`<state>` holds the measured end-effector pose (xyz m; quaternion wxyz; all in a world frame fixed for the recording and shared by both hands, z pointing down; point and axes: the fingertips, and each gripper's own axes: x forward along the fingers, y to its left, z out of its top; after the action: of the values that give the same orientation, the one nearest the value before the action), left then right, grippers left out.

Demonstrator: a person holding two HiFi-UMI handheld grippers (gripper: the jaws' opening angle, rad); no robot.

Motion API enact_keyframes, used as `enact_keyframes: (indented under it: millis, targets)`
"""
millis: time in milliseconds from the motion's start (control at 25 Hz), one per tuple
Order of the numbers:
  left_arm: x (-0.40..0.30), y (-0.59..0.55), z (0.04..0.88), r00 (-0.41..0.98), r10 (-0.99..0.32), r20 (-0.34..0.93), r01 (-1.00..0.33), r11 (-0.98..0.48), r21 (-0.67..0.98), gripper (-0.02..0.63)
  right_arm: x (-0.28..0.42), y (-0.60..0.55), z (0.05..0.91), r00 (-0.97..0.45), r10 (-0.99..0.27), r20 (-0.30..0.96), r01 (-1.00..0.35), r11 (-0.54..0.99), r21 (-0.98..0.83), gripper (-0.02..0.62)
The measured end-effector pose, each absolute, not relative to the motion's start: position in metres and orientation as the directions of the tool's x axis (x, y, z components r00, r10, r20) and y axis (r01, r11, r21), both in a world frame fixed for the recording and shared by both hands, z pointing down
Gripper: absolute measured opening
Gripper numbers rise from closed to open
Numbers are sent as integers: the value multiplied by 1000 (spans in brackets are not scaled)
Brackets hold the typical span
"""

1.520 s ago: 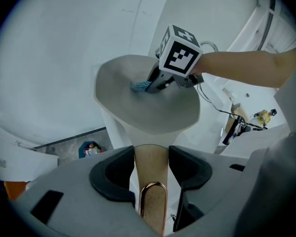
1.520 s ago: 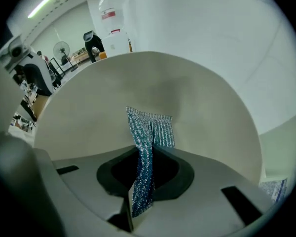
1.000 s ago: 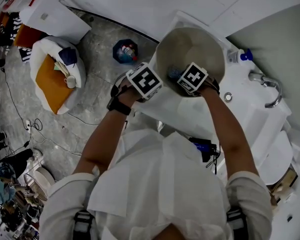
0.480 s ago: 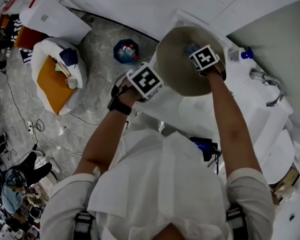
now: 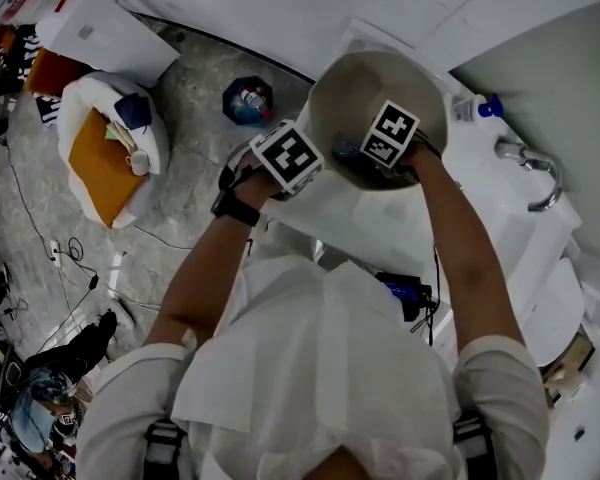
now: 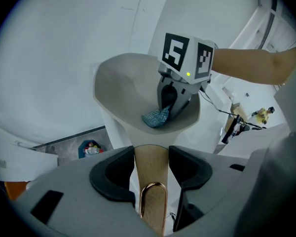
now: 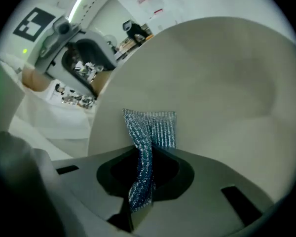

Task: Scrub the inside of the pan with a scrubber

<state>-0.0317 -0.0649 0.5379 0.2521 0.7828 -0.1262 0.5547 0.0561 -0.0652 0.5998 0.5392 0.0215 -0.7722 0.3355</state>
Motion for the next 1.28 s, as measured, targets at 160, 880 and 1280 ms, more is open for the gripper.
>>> enact_keyframes:
  millis: [160,880,1280]
  targets:
    - [-37,-63,539,328,83,941,-491,-836,245,232,75,-42,596,-327,469,821,-303,771,-561,46]
    - [-27,-68,537,355,70,932,-479,-843,245,230,8,-108,586,-652,142,745,-516,636,-574,47]
    - [-24,-70,538,373,71,925,-492,-830,263,229,32,-260,555,-578,-592,562,-786,216,-580,48]
